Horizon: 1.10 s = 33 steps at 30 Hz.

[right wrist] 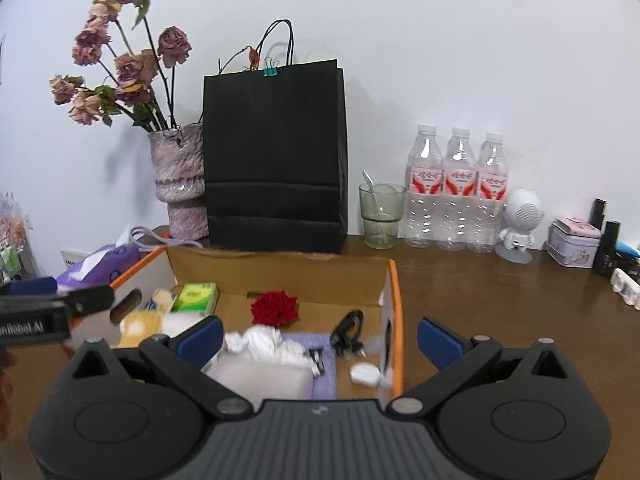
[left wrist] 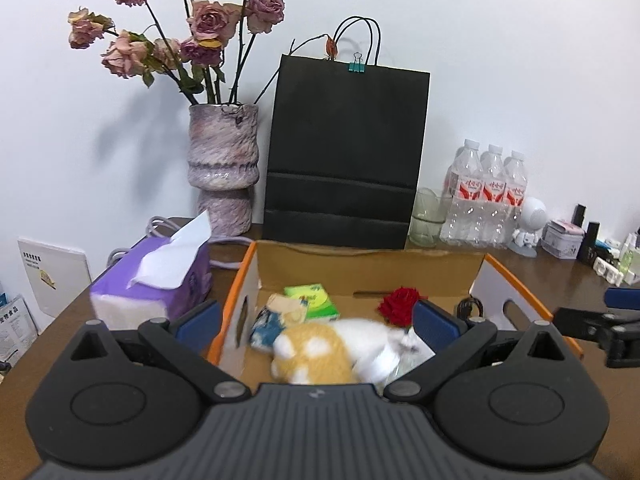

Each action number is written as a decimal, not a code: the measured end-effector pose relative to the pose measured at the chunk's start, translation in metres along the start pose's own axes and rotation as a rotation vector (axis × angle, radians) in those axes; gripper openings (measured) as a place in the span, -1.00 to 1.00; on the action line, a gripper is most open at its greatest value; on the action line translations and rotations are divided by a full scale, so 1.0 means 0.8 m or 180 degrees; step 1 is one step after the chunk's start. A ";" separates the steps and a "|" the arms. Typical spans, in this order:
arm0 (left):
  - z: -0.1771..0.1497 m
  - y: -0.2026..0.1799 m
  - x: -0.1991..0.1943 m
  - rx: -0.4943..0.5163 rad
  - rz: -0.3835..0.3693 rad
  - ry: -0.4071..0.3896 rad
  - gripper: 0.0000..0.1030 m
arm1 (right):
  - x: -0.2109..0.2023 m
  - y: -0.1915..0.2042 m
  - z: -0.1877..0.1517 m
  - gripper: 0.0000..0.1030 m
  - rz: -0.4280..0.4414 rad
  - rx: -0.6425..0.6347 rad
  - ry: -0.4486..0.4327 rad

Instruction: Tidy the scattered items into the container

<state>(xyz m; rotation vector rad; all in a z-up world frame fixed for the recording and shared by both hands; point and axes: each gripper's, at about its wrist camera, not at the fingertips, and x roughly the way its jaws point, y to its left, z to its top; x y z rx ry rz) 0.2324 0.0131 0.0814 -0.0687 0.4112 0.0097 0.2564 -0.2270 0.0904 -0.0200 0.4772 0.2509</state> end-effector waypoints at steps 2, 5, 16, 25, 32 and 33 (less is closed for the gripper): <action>-0.008 0.003 -0.009 0.0038 -0.0009 0.0021 1.00 | -0.014 -0.002 -0.015 1.00 -0.0025 -0.0036 0.0029; -0.026 0.005 -0.019 0.0084 -0.0043 0.0099 1.00 | -0.026 -0.002 -0.038 1.00 -0.0048 -0.0084 0.0111; -0.075 -0.022 0.005 0.0162 -0.0488 0.0591 0.85 | 0.002 0.037 -0.102 0.89 0.0091 -0.0327 0.0487; -0.089 -0.056 0.052 0.0029 -0.0625 0.0939 0.35 | 0.042 0.054 -0.104 0.54 -0.0044 -0.0365 0.0595; -0.093 -0.055 0.060 -0.0086 -0.0674 0.0951 -0.58 | 0.047 0.057 -0.108 -0.36 0.0219 -0.0301 0.0564; -0.094 -0.054 0.057 -0.0074 -0.0674 0.0934 -0.59 | 0.045 0.059 -0.109 -0.37 0.0241 -0.0332 0.0554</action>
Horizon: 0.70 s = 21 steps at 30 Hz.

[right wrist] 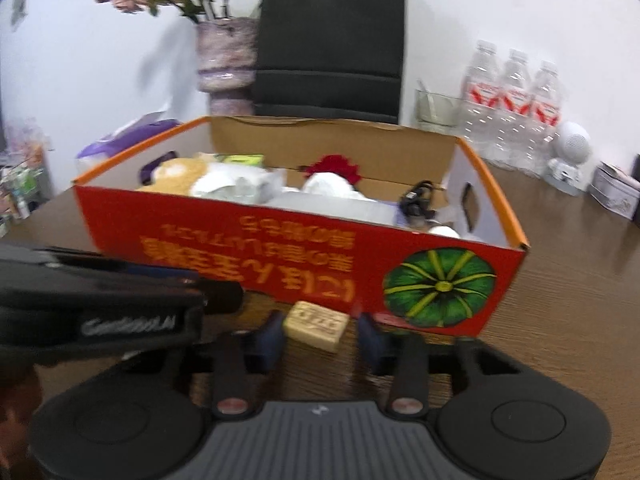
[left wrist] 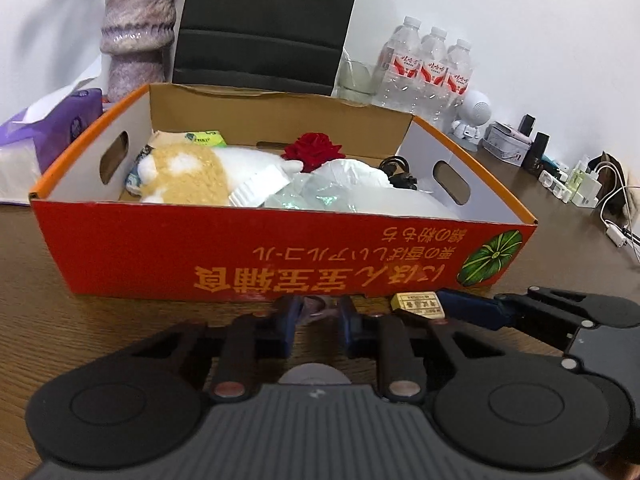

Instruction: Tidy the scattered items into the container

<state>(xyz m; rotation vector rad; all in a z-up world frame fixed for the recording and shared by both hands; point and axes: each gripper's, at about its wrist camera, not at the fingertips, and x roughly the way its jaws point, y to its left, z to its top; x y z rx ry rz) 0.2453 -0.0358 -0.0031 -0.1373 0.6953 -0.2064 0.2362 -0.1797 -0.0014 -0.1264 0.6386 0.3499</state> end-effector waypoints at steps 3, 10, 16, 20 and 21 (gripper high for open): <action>-0.005 0.001 -0.006 -0.0004 -0.0038 -0.0028 -0.59 | -0.006 -0.001 -0.003 -0.37 0.0062 0.0023 -0.0008; -0.008 -0.001 -0.015 0.0000 -0.0095 -0.0087 -0.59 | -0.018 -0.007 -0.006 -0.37 0.0082 0.0136 -0.0073; -0.016 -0.003 -0.034 0.0020 -0.0138 -0.0176 -0.59 | -0.028 -0.006 -0.007 -0.37 0.0059 0.0143 -0.0157; -0.023 -0.001 -0.057 0.0059 -0.0153 -0.0297 -0.59 | -0.043 -0.002 -0.012 -0.37 0.0094 0.0134 -0.0225; -0.024 -0.001 -0.064 0.0065 -0.0165 -0.0328 -0.59 | -0.047 0.000 -0.014 -0.37 0.0114 0.0135 -0.0244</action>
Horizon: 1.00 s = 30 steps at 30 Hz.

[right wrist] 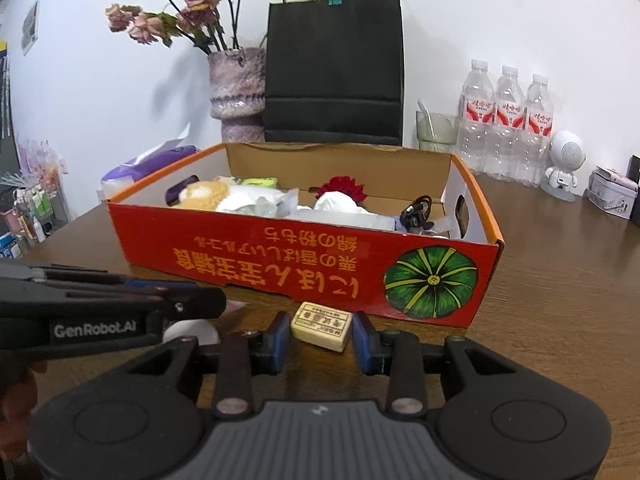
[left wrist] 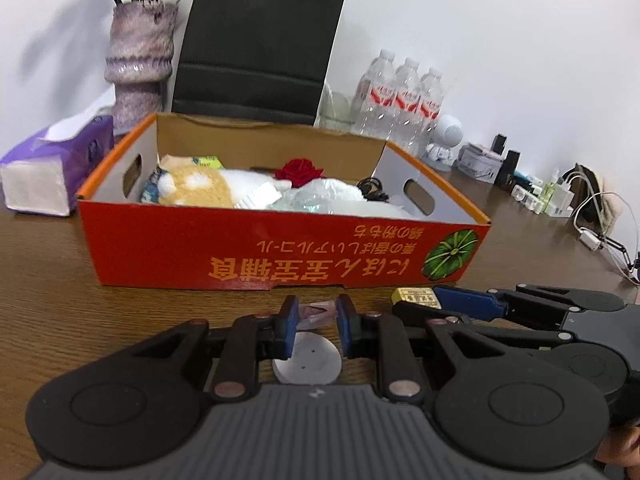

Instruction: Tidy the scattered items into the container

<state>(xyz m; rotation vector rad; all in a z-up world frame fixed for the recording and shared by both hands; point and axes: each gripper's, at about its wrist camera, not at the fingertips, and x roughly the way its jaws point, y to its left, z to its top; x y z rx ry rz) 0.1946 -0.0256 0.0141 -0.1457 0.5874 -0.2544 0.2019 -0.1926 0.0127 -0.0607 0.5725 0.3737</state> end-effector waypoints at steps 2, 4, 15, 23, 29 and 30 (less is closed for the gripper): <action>0.003 0.000 -0.014 0.0014 -0.0027 -0.0084 -0.59 | -0.009 0.004 0.000 -0.37 0.0051 0.0001 -0.0049; 0.013 -0.001 -0.028 0.0032 -0.0052 -0.0198 -0.59 | -0.020 0.007 0.005 -0.37 0.0091 0.0003 -0.0137; 0.110 0.001 -0.046 0.0146 0.0260 -0.0955 -0.59 | -0.037 0.007 0.098 -0.37 0.0045 0.0063 -0.0732; 0.140 0.021 -0.006 -0.0058 0.0316 -0.0973 -0.59 | -0.003 -0.018 0.151 -0.37 -0.0060 0.0324 -0.0875; 0.138 0.038 0.029 -0.0120 0.0375 -0.0780 -0.59 | 0.038 -0.035 0.144 -0.37 -0.0112 0.0388 -0.0636; 0.136 0.039 0.032 -0.0119 0.0379 -0.0745 -0.59 | 0.045 -0.035 0.142 -0.37 -0.0119 0.0390 -0.0579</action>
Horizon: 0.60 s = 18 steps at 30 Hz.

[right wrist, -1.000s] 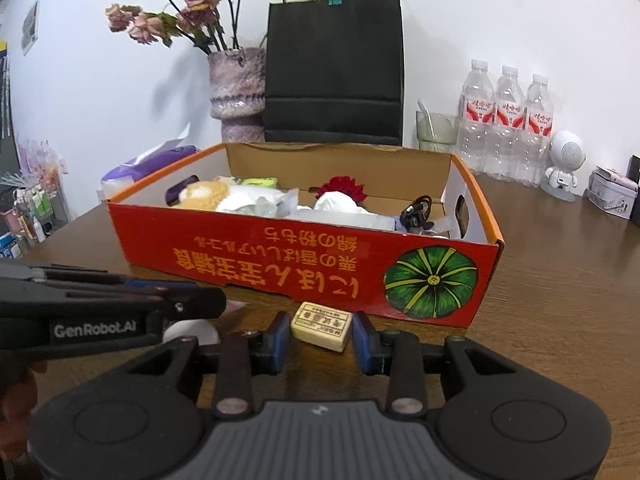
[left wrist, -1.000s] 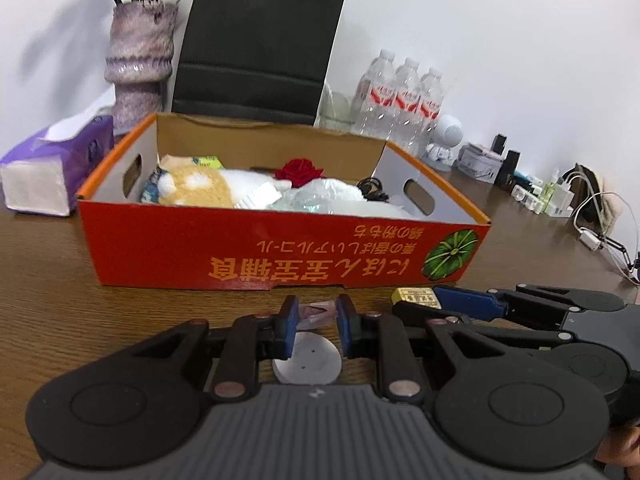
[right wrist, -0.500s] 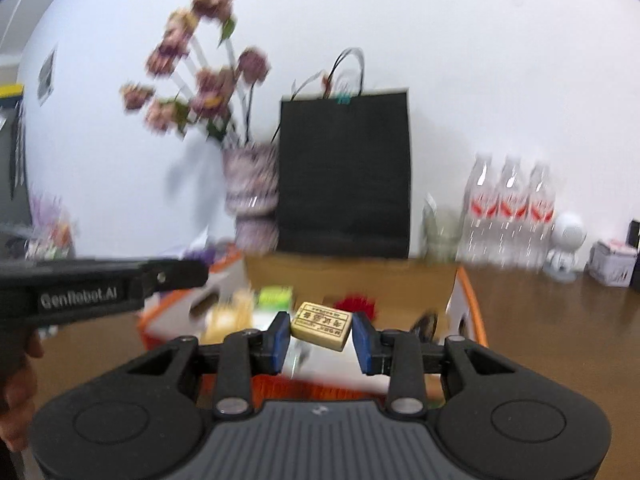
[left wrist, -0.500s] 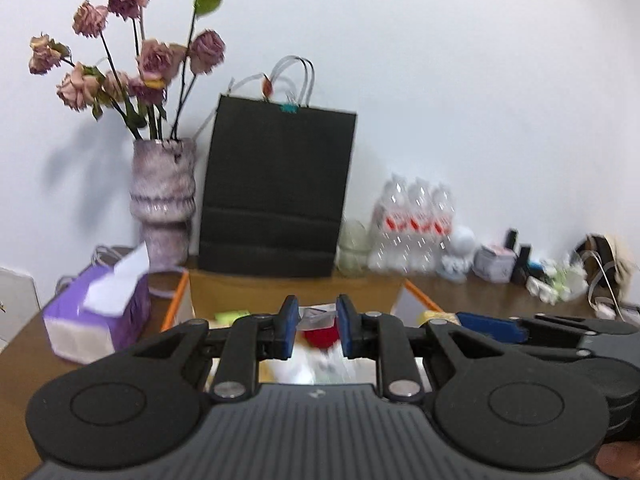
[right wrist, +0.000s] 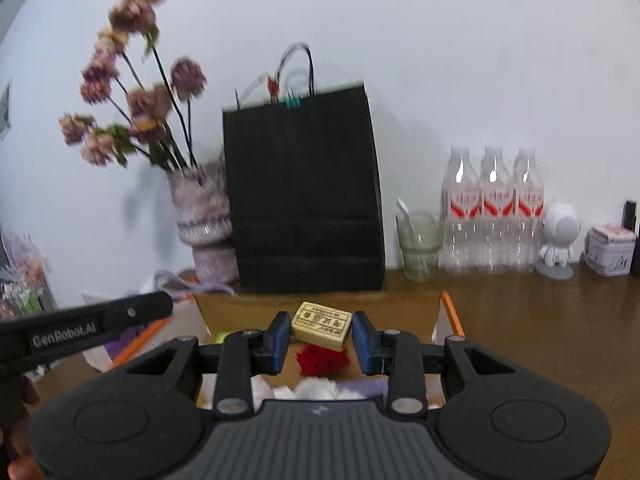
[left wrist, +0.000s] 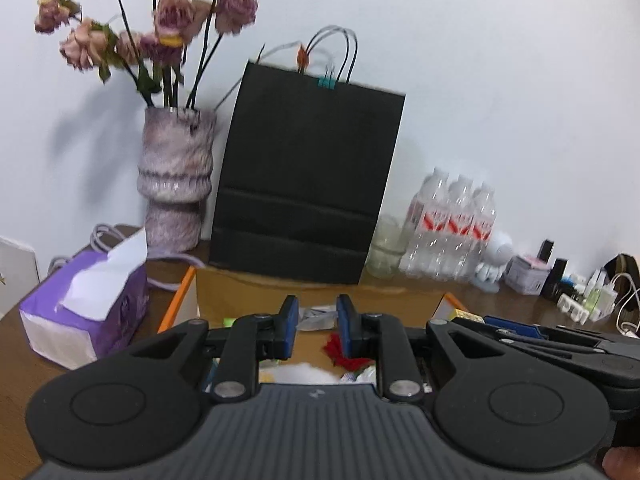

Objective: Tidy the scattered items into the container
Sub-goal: 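Carry the cream block over the box and open the right gripper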

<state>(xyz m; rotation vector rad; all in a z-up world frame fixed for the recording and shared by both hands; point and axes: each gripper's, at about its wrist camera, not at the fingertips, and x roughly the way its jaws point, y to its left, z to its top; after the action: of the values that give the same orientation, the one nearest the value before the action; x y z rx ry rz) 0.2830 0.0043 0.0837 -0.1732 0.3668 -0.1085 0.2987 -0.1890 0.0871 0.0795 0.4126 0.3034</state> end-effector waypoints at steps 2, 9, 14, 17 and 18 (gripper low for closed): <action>-0.004 0.001 0.005 0.0014 0.0015 0.0055 -0.59 | 0.011 -0.002 -0.006 -0.37 -0.0022 0.0005 0.0094; -0.012 0.003 0.017 0.0025 0.0045 0.0180 -0.59 | 0.024 -0.002 -0.018 -0.37 -0.0032 0.0001 0.0249; -0.014 -0.002 0.022 0.0100 0.0194 0.0285 0.39 | 0.028 -0.005 -0.017 0.71 -0.0015 -0.0002 0.0356; -0.014 -0.004 0.027 0.0183 0.0722 0.0318 1.00 | 0.030 -0.007 -0.017 1.00 -0.0250 -0.0013 0.0414; -0.014 -0.003 0.027 0.0167 0.0660 0.0331 1.00 | 0.030 -0.009 -0.016 1.00 -0.0264 -0.0004 0.0417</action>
<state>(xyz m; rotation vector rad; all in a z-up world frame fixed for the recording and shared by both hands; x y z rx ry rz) 0.2988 -0.0023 0.0667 -0.0771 0.4828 0.0776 0.3163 -0.1885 0.0655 0.0412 0.5444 0.2276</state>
